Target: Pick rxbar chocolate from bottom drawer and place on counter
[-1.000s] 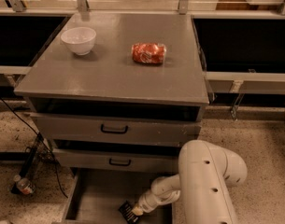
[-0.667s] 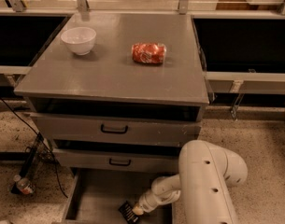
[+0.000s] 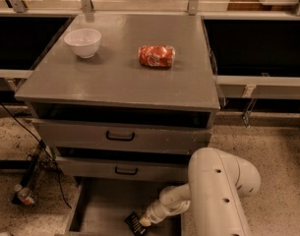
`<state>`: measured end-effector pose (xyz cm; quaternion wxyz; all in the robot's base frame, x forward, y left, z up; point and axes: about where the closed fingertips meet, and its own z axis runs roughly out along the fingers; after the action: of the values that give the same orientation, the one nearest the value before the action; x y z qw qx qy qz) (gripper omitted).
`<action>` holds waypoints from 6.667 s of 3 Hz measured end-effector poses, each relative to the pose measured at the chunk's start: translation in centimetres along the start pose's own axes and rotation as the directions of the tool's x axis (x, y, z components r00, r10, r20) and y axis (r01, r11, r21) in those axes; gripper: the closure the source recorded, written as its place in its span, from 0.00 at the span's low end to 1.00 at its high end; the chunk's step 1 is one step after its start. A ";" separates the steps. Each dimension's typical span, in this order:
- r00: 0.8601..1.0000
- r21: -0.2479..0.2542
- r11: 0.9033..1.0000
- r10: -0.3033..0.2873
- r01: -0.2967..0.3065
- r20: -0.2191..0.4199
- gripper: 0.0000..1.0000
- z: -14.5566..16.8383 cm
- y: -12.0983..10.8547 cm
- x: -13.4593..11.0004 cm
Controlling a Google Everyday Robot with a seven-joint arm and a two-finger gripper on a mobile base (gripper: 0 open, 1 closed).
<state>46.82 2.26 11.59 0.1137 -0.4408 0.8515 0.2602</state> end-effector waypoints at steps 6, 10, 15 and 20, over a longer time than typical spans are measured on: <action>0.999 0.043 0.998 0.036 -0.036 -0.014 0.00 0.3 -0.1 0.0; 0.997 0.130 0.991 0.002 -0.012 0.075 0.00 -4.6 2.5 -0.6; 0.988 0.234 0.960 0.152 -0.155 0.033 0.00 -3.6 1.3 -0.9; 0.980 0.214 0.957 0.200 -0.195 0.001 0.71 -1.9 0.5 -1.3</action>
Offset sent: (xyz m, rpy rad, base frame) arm 0.0000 0.0000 0.0000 0.0000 0.0000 0.0000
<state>47.28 2.36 13.87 0.1251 -0.3415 0.9154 0.1728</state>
